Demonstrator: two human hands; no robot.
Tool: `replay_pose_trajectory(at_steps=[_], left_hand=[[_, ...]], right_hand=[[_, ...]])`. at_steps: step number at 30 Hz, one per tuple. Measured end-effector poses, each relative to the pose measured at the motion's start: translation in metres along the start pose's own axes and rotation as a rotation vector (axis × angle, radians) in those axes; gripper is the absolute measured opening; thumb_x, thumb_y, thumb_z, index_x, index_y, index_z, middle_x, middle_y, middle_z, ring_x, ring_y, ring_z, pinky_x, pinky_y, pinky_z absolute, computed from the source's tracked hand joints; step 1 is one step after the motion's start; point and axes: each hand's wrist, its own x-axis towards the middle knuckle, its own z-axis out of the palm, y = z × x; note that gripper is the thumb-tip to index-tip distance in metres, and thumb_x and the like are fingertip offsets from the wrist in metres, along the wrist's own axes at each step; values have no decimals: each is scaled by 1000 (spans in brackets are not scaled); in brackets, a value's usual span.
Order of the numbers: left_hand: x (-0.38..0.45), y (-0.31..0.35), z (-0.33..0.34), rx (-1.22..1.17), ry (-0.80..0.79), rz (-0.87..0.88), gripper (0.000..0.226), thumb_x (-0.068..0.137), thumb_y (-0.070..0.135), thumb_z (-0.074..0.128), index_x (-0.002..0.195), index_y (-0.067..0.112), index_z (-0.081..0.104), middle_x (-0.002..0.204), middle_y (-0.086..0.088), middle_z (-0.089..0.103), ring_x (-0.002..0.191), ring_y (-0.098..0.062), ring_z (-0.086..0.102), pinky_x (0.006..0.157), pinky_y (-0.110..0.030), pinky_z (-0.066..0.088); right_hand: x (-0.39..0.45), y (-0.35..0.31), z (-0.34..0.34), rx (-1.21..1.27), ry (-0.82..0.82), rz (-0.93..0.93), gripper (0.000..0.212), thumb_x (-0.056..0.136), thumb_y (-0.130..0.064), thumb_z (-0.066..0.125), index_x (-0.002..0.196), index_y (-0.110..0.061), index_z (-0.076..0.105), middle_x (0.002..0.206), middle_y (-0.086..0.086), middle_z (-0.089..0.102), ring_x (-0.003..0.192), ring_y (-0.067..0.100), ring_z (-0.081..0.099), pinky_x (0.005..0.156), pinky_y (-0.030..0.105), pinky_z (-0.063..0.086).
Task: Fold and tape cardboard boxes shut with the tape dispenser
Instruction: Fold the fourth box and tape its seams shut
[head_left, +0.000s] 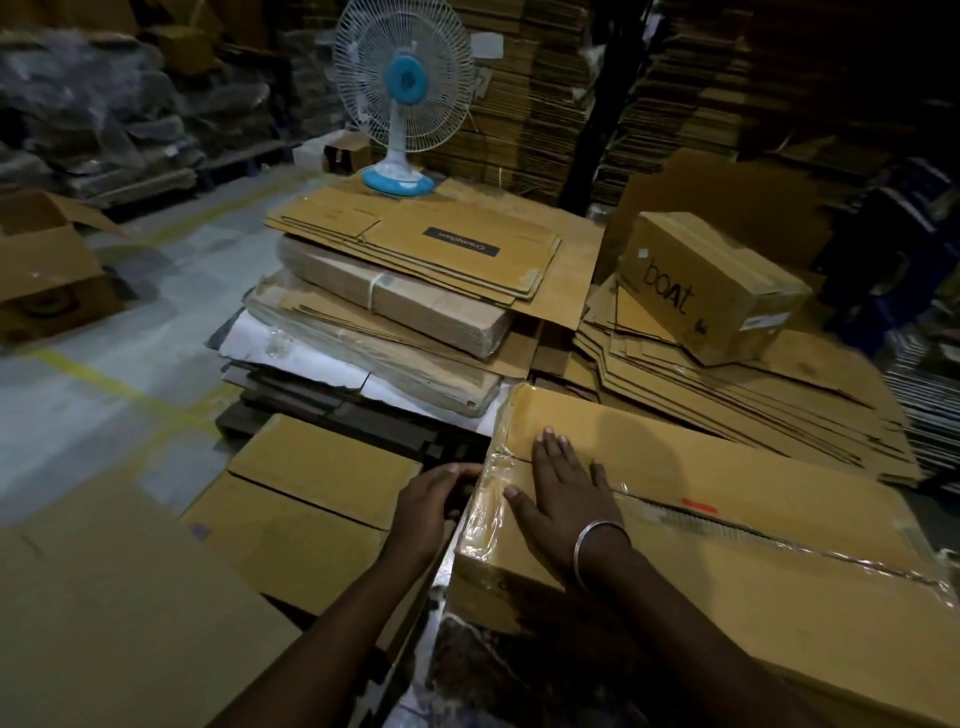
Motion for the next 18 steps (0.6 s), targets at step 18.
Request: replay_pose_trajectory(at_steps=[18], left_hand=[[80, 40, 72, 507, -170, -79, 75, 89, 67, 45, 147, 19, 45, 146, -7, 44, 131, -29, 46, 109, -46, 39]], right_hand=[[0, 1, 2, 42, 20, 10, 84, 97, -71, 16, 160, -21, -8, 167, -6, -13, 153, 9, -14, 123, 44, -4]])
